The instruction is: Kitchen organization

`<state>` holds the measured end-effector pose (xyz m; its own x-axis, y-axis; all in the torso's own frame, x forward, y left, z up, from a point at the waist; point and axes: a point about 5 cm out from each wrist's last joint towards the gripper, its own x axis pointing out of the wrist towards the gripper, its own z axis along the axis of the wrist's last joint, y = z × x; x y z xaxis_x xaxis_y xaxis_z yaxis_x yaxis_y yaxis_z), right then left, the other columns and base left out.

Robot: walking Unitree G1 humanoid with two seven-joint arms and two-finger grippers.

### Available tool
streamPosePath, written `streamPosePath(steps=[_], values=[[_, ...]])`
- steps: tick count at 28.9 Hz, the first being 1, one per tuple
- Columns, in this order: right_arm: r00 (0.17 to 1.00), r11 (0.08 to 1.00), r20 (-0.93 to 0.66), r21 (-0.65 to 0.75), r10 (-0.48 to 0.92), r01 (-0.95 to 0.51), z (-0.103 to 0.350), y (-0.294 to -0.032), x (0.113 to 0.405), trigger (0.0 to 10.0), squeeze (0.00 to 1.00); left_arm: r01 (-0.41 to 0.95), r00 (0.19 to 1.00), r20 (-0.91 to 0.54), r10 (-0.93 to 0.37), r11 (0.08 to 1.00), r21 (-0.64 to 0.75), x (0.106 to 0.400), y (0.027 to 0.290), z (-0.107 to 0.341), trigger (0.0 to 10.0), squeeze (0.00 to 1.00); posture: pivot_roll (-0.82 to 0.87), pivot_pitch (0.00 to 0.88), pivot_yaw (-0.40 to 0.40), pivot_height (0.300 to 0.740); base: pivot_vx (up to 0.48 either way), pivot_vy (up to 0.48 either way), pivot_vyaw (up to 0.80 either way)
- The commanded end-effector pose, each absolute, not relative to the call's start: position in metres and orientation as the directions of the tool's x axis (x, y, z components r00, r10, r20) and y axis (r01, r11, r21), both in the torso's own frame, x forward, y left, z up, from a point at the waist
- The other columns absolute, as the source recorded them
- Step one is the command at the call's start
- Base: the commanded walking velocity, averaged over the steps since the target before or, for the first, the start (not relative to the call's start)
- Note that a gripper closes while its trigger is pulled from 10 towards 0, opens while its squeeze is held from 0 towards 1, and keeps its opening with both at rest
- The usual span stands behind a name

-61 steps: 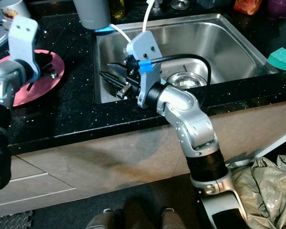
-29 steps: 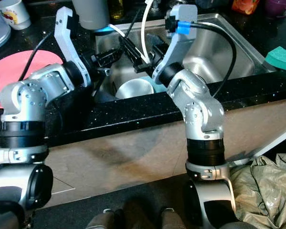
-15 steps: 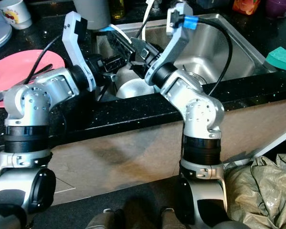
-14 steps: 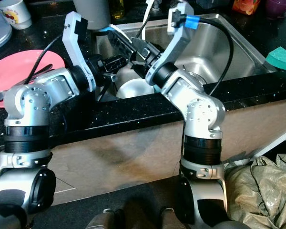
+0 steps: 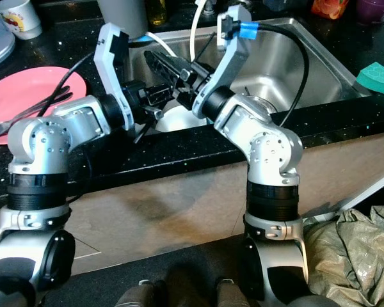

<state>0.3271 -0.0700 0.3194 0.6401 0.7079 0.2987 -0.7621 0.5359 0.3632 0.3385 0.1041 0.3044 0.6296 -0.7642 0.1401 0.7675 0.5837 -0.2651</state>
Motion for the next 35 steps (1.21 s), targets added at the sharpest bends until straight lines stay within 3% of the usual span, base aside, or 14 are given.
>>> streamPosePath(steps=[1,12,13,14,15,16,25,30,31,32,33,35], values=[[0.641,0.537,0.301,0.363,0.706,-0.762,0.32,-0.071,0.324,0.0,0.0,0.763,0.638,0.147,-0.756,0.594,-0.253,0.338,0.107,0.306,0.0,0.0,0.01,0.178,0.031,0.74,0.0,0.0,0.0],[0.649,0.539,0.315,0.372,0.692,-0.756,0.322,-0.075,0.325,0.0,0.0,0.736,0.672,0.159,-0.724,0.629,-0.249,0.341,0.112,0.309,0.0,0.0,0.01,0.18,0.032,0.74,0.0,0.0,0.0],[0.666,0.558,0.32,0.371,0.673,-0.742,0.324,-0.077,0.327,3.0,0.0,0.715,0.697,0.169,-0.697,0.653,-0.251,0.344,0.115,0.311,0.0,0.0,0.01,0.18,0.032,0.74,0.0,0.0,0.0],[0.69,0.583,0.319,0.373,0.65,-0.722,0.324,-0.081,0.33,10.0,0.0,0.696,0.716,0.178,-0.675,0.671,-0.256,0.346,0.118,0.312,0.0,0.0,0.0,0.184,0.031,0.74,0.0,0.0,0.0],[0.69,0.583,0.319,0.373,0.65,-0.722,0.324,-0.081,0.33,10.0,0.0,0.696,0.716,0.178,-0.675,0.671,-0.256,0.346,0.118,0.312,0.0,0.0,0.0,0.184,0.031,0.74,0.0,0.0,0.0],[0.707,0.598,0.318,0.38,0.632,-0.705,0.324,-0.084,0.333,10.0,1.0,0.685,0.727,0.184,-0.661,0.681,-0.258,0.348,0.12,0.314,0.0,0.0,0.0,0.184,0.03,0.74,0.0,0.0,0.0],[0.746,0.626,0.282,0.413,0.603,-0.662,0.318,-0.088,0.339,10.0,1.0,0.708,0.704,0.182,-0.687,0.654,-0.266,0.343,0.117,0.313,0.0,0.0,0.01,0.188,0.027,0.74,0.0,0.0,0.0],[0.727,0.601,0.273,0.421,0.63,-0.679,0.318,-0.082,0.337,10.0,1.0,0.772,0.628,0.169,-0.76,0.58,-0.258,0.334,0.106,0.31,0.0,0.0,0.0,0.188,0.027,0.74,0.0,0.0,0.0],[0.722,0.594,0.278,0.423,0.634,-0.685,0.318,-0.081,0.336,10.0,0.93,0.781,0.615,0.164,-0.771,0.569,-0.255,0.333,0.104,0.31,0.0,0.0,0.0,0.188,0.027,0.74,0.0,0.0,0.0],[0.722,0.594,0.278,0.423,0.634,-0.685,0.318,-0.081,0.336,10.0,0.93,0.781,0.615,0.164,-0.771,0.569,-0.255,0.333,0.104,0.31,0.0,0.0,0.0,0.188,0.027,0.74,0.0,0.0,0.0],[0.71,0.57,0.297,0.438,0.638,-0.695,0.321,-0.08,0.335,10.0,0.0,0.796,0.594,0.155,-0.789,0.551,-0.251,0.33,0.101,0.308,0.0,0.0,0.0,0.188,0.027,0.74,0.0,0.0,0.0],[0.709,0.564,0.303,0.444,0.637,-0.696,0.322,-0.08,0.334,10.0,0.0,0.803,0.585,0.151,-0.797,0.542,-0.249,0.329,0.1,0.307,0.0,0.0,0.0,0.189,0.028,0.74,0.0,0.0,0.0]])
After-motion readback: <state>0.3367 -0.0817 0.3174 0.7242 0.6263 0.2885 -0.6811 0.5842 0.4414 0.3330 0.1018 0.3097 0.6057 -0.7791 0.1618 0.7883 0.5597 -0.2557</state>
